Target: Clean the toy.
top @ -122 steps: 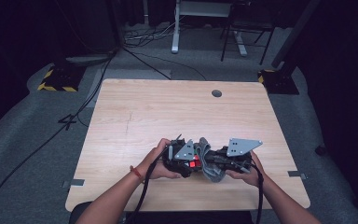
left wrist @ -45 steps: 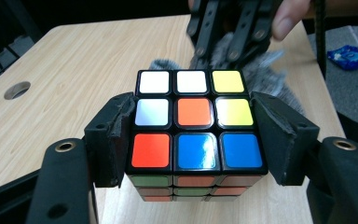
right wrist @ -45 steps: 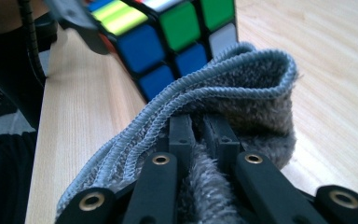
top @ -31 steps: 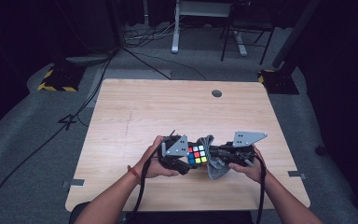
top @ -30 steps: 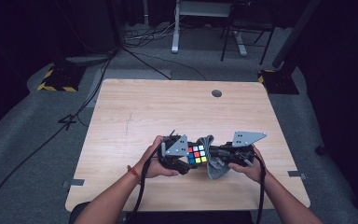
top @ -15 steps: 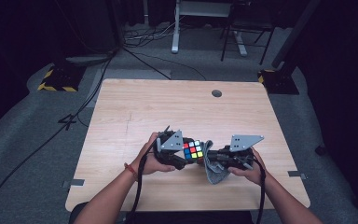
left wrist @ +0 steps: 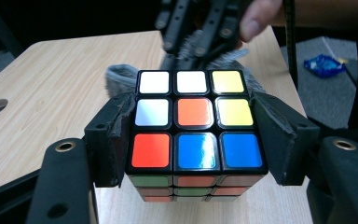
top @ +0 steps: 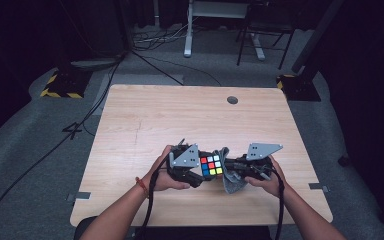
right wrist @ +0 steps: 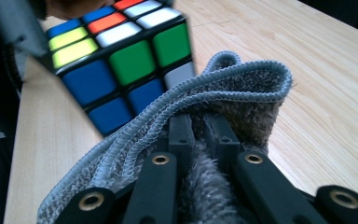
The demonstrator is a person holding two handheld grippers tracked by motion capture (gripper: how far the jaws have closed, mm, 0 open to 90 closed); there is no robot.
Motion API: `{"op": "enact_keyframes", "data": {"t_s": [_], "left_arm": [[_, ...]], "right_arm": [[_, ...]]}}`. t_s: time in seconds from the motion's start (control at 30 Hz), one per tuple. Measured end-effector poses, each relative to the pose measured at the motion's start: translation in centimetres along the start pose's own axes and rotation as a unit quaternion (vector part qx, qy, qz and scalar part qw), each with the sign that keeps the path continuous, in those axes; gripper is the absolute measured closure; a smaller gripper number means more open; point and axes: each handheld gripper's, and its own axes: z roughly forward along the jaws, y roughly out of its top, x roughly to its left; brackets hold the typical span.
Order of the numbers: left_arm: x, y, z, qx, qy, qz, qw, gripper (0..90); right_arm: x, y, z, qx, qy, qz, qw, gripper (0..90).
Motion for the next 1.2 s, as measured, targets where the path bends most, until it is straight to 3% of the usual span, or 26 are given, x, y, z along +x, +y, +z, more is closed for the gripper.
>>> {"op": "enact_keyframes", "data": {"t_s": [0.07, 0.27, 0.4, 0.57, 0.8, 0.9, 1.13, 1.2], "left_arm": [[0.1, -0.2, 0.2, 0.008, 0.011, 0.001, 0.9999, 34.4], [0.2, -0.6, 1.1, 0.027, 0.013, -0.005, 0.9995, 34.3], [0.0, -0.5, 1.6, 0.052, 0.028, 0.01, 0.9982, 34.2], [-0.4, -0.7, 2.3, 0.076, 0.03, 0.021, 0.9964, 34.1], [-0.6, -0.9, 3.2, 0.104, 0.023, 0.029, 0.9939, 34.3], [-0.4, -1.1, 3.0, 0.103, 0.016, 0.024, 0.9942, 34.3], [-0.3, -0.4, 1.7, 0.059, 0.017, 0.012, 0.998, 34.3], [-0.3, -0.4, 1.6, 0.056, 0.016, 0.009, 0.9983, 34.3]], "right_arm": [[0.1, 0.0, 0.0, -0.002, 0.002, -0.003, 1.0, 83.3], [0.6, 0.5, -0.6, -0.028, -0.002, -0.008, 0.9996, 83.5], [0.8, 0.8, -0.7, -0.04, -0.012, -0.013, 0.9991, 83.6], [1.8, 1.4, -0.4, -0.04, -0.022, -0.036, 0.9983, 83.6], [1.9, 1.6, 0.1, -0.045, -0.005, -0.034, 0.9984, 83.5], [1.9, 1.5, 0.3, -0.035, -0.008, -0.041, 0.9985, 83.5], [-0.1, -0.2, -0.3, -0.017, -0.023, -0.006, 0.9996, 83.5], [-0.4, -0.5, -0.1, -0.012, -0.017, 0.0, 0.9998, 83.5]]}}
